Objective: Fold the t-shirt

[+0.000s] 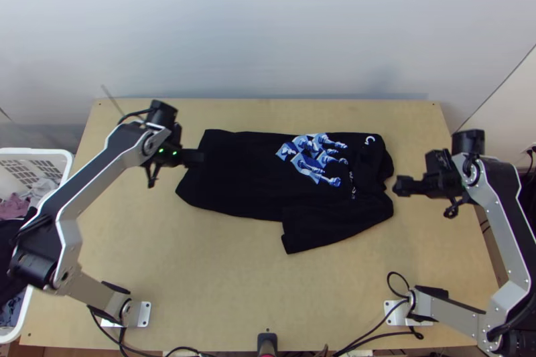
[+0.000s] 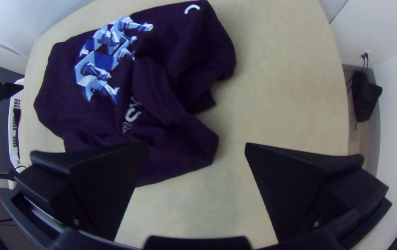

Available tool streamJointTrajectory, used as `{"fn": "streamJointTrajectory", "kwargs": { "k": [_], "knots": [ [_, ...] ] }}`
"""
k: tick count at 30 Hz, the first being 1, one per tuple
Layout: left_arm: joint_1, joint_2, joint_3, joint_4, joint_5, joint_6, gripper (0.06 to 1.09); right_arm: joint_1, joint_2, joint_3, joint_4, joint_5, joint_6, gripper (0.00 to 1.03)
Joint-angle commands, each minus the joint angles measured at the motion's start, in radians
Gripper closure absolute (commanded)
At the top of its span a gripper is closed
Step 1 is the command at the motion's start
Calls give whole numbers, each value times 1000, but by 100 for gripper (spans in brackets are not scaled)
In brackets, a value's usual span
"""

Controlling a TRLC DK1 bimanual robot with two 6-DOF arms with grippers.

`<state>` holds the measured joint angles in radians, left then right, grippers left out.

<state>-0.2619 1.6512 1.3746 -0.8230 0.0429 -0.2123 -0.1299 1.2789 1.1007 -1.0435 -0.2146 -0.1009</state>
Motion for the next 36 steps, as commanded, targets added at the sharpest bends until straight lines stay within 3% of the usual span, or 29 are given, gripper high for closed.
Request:
{"fn": "streamJointTrajectory", "kwargs": {
  "k": [1, 9, 22, 36],
  "knots": [
    [59, -108, -146, -2, -1, 68, 49, 165, 28, 106, 2, -3, 90, 4],
    [78, -137, -305, 108, -3, 83, 49, 463, 82, 177, 2, -3, 153, 4],
    [36, -57, -324, 133, -1, 70, 49, 863, 270, 218, 2, -3, 222, 4],
    [16, 21, -313, 189, -3, 40, 50, 926, 519, 275, 149, -9, 205, 4]
  ]
}}
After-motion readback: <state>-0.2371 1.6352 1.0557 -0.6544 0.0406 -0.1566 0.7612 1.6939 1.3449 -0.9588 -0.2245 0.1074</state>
